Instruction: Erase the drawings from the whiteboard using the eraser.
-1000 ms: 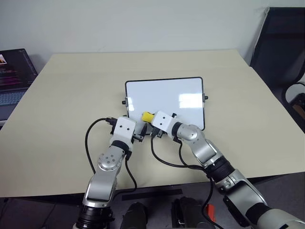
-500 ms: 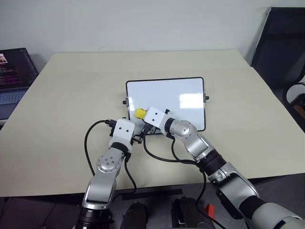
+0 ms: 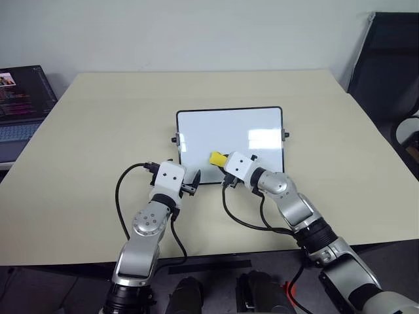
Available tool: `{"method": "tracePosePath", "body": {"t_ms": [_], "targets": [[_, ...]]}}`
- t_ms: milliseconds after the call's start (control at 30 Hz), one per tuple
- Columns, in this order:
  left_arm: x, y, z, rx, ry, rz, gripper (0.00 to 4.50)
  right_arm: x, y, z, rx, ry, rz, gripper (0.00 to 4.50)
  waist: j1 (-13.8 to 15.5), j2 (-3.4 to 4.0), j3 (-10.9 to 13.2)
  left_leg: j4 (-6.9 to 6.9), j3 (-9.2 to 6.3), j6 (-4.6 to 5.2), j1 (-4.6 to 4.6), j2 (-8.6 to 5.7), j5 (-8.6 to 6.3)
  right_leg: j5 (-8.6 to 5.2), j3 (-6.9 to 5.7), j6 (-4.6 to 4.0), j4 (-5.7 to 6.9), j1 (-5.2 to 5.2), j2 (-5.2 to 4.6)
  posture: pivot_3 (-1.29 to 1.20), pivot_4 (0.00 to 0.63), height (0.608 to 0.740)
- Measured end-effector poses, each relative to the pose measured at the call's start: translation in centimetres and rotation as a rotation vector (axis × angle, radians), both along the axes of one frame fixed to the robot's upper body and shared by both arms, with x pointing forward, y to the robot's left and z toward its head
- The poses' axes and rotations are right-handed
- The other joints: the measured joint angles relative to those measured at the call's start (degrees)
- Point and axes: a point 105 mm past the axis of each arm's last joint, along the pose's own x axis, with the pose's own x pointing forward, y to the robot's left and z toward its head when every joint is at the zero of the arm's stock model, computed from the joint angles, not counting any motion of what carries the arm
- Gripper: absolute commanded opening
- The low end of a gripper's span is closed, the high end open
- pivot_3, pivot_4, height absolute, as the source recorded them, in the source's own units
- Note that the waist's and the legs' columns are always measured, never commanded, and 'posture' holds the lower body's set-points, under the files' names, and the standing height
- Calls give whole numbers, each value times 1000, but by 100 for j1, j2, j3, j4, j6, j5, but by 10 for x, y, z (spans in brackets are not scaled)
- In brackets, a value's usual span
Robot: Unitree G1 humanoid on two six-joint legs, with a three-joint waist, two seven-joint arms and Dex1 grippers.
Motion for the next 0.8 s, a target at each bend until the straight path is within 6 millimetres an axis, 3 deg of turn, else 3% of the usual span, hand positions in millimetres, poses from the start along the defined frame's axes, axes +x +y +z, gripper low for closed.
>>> {"method": "tracePosePath", "body": {"t_ms": [267,500,600,800], "targets": [[2,-2,-2,1,7,-21,4500,-10,-17,5,112,17,-21,1292,-13,0,0,-6,2,-1,-9,1,-1,0,1,0,-5,-9,0,0,150,740],[-3,-15,6,-51,-30,-136,4500,-16,-47,45,183,-93,-65,1292,-11,0,1,-5,3,-1,-9,0,-1,0,1,0,-5,-9,0,0,150,740],[-6,-30,10,-72,-43,-240,4500,-17,-63,55,181,-108,-111,1292,-11,0,1,-5,3,-1,-11,0,-1,-1,1,0,-6,-9,1,0,150,740],[-13,-63,20,-117,-52,-485,4500,-16,-106,56,143,-74,-269,1292,-3,0,1,-5,4,-1,-13,-2,-1,-1,1,0,-8,-9,1,0,150,740]]}}
